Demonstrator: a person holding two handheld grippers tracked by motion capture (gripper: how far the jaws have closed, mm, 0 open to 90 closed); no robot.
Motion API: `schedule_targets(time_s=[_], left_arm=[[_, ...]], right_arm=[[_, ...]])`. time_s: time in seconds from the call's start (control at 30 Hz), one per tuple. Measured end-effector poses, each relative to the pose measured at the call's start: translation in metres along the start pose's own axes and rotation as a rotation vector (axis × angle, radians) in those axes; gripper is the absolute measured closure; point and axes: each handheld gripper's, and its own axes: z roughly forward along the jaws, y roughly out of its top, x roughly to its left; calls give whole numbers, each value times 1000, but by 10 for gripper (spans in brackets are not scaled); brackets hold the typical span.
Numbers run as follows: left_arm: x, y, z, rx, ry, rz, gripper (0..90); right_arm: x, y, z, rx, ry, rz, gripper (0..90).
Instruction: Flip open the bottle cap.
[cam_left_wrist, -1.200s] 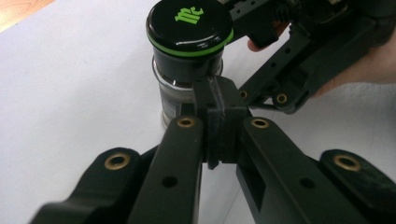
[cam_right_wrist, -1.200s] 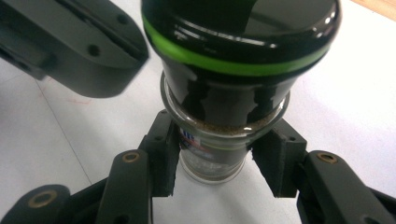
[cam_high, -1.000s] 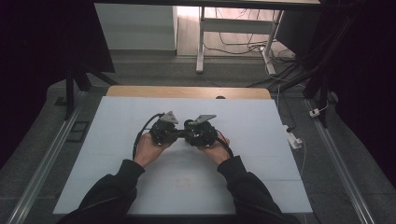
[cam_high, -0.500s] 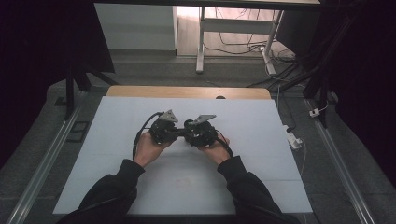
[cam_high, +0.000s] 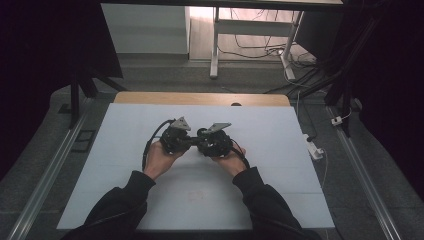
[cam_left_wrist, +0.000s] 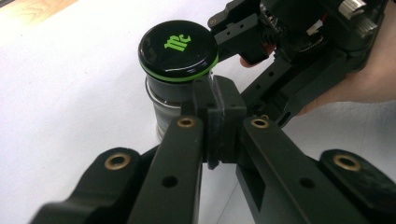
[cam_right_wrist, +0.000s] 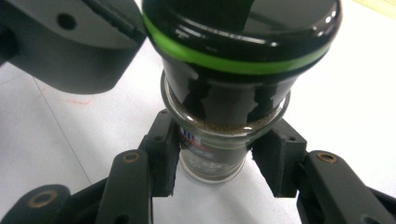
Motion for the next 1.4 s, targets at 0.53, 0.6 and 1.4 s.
schedule_targets(time_s=[0.53, 0.6, 1.4], left_arm=[[7, 2, -5, -29, 16, -36, 882], [7, 2, -5, -31, 16, -39, 881], [21, 14, -6, -64, 64, -78, 881]], right_arm=[[1, 0, 0, 3, -6, -9, 529], [1, 0, 0, 2, -5, -8, 529], [1, 0, 0, 8, -6, -19, 529]])
